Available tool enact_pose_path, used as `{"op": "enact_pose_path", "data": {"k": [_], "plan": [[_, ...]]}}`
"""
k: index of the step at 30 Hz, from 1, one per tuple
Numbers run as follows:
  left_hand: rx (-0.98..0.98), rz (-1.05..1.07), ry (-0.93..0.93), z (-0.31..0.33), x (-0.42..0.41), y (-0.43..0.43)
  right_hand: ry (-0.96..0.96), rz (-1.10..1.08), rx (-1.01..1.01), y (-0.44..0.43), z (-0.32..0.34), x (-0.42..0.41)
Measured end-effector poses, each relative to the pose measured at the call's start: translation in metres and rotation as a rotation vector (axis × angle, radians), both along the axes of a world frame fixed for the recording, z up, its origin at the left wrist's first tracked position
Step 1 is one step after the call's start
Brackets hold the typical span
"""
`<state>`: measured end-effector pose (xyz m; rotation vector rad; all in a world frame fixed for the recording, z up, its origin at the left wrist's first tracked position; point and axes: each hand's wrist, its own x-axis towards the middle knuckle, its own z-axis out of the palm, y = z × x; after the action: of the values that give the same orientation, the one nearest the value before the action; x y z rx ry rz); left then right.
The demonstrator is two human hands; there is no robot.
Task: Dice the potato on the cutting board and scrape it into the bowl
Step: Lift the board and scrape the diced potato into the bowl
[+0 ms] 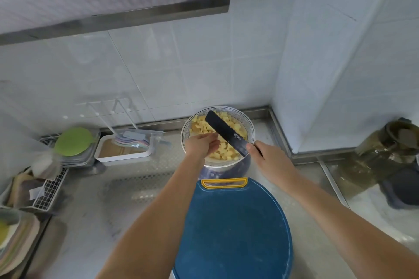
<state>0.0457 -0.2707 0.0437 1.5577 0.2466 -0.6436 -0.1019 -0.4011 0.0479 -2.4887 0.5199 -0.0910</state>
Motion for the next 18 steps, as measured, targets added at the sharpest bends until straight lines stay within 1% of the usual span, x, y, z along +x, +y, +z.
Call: {"op": "enact_pose_path", "data": {"k": [1,3,4,5,8,13,15,18], "plan": [[0.105,-0.022,-0.083,-0.002,0.003,0.0,-0.003,-0.012,-0.003,-0.001,0.0,-0.002],[0.351,-0.116,-0.312,-0.005,0.009,0.001,0.01,-0.029,-0.033,-0.003,-0.002,-0.007],[0.443,-0.17,-0.412,-0.004,0.01,0.003,0.025,-0.036,-0.055,-0.004,-0.004,-0.01],[0.501,-0.217,-0.482,-0.002,0.01,0.006,0.039,-0.039,-0.077,-0.005,-0.005,-0.013],[0.583,-0.316,-0.595,0.005,0.01,0.025,0.064,-0.021,-0.119,-0.004,-0.009,-0.021],[0.646,-0.327,-0.696,0.013,-0.001,0.099,0.028,0.024,-0.139,0.022,-0.025,-0.043],[0.663,-0.356,-0.678,0.008,-0.008,0.139,0.016,0.063,-0.164,0.04,-0.037,-0.058],[0.728,-0.482,-0.587,-0.012,-0.022,0.199,0.008,0.16,-0.262,0.063,-0.058,-0.075]]}}
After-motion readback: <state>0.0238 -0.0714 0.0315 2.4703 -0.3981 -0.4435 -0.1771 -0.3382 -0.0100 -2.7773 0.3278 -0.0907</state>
